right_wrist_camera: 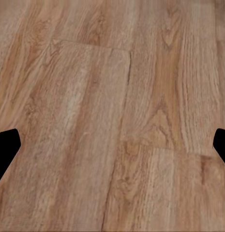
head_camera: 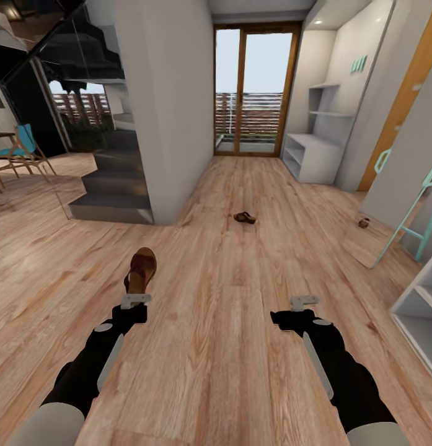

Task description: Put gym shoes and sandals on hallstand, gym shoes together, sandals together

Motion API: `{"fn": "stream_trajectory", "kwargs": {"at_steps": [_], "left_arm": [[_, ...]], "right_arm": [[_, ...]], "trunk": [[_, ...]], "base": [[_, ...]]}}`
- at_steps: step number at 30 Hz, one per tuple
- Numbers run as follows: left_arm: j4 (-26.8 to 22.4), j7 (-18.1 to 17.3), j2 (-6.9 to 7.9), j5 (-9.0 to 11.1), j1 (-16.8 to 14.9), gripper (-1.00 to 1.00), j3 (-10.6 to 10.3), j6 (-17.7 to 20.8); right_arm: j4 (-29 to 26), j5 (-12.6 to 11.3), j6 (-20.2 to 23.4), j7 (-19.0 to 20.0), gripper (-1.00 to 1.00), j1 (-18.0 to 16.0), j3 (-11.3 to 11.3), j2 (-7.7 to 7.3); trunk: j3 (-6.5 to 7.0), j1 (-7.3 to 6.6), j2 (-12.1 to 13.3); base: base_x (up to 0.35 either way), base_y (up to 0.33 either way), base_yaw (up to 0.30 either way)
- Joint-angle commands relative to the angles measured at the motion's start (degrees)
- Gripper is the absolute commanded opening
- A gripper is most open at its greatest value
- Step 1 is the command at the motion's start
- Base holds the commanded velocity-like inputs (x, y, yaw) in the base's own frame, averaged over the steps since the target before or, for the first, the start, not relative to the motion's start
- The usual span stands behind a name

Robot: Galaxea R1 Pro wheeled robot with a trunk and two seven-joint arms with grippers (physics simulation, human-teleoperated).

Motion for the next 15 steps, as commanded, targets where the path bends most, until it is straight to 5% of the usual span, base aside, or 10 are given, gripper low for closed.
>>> {"fn": "stream_trajectory", "kwargs": {"at_steps": [1, 15], "left_arm": [[-0.1, -0.2, 0.01, 0.0, 0.0, -1.00, 0.0, 0.4], [-0.1, -0.2, 0.01, 0.0, 0.0, -1.00, 0.0, 0.4]], "right_arm": [[-0.1, -0.1, 0.3, 0.1, 1.00, 0.0, 0.0, -0.17], [0.1, -0.1, -0.1, 0.3, 1.00, 0.0, -0.2, -0.50]], "trunk": [[0.03, 0.02, 0.0], [1.17, 0.02, 0.0]], "base": [[0.283, -0.221, 0.156], [0.283, -0.221, 0.174]]}}
